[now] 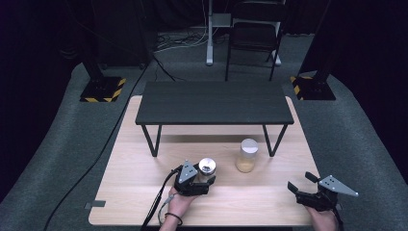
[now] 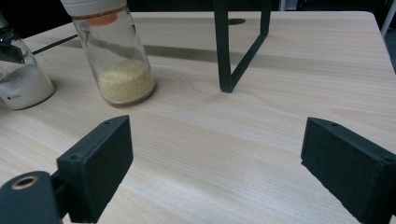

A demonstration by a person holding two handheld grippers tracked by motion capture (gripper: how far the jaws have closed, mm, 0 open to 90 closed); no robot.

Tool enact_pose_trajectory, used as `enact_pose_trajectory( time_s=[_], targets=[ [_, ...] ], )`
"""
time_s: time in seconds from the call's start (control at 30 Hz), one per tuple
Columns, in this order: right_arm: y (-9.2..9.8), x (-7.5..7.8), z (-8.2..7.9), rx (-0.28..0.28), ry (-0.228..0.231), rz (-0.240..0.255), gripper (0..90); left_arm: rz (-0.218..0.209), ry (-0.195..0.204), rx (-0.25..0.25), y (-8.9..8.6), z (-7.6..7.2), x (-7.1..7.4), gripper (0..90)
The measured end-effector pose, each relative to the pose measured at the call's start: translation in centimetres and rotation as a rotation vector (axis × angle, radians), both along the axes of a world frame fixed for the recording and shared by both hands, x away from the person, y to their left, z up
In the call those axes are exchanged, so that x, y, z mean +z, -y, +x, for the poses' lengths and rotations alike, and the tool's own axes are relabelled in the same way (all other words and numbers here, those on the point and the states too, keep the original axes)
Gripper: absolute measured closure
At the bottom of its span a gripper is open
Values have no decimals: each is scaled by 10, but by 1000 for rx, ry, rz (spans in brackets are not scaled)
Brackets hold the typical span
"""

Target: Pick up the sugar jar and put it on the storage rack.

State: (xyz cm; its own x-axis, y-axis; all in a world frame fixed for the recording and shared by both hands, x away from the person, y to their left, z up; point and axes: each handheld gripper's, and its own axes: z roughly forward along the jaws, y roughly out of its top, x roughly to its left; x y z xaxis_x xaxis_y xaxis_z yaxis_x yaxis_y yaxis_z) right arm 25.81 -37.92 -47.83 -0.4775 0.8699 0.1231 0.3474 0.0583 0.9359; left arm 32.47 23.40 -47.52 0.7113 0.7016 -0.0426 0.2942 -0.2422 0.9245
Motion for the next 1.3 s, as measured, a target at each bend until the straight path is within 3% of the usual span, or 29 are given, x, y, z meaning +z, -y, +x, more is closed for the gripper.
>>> enact_pose_trajectory(
  time_s=[0.2, 0.37, 0.53, 0.73, 0.93, 1.0, 1.3],
  targets=[
    [0, 0, -1, -2, 0, 0, 82, 30, 20, 10, 5, -3, 3, 304],
    [0, 0, -1, -4, 0, 2, 85, 49, 2, 16, 3, -3, 12, 306],
    [0, 0, -1, -5, -2, 2, 85, 19, 10, 24, -11, -8, 23, 306],
    [0, 1, -1, -3, -1, 1, 85, 29, 45, 41, -24, -16, 49, 306],
    [-1, 1, -1, -3, -2, 1, 85, 11, 71, 57, -37, -19, 78, 306],
    [-1, 1, -1, -2, -2, 1, 85, 24, 85, 58, -38, -19, 91, 306],
    [-1, 0, -1, -1, -3, 2, 85, 1, 123, 74, -42, -12, 130, 307]
  ],
)
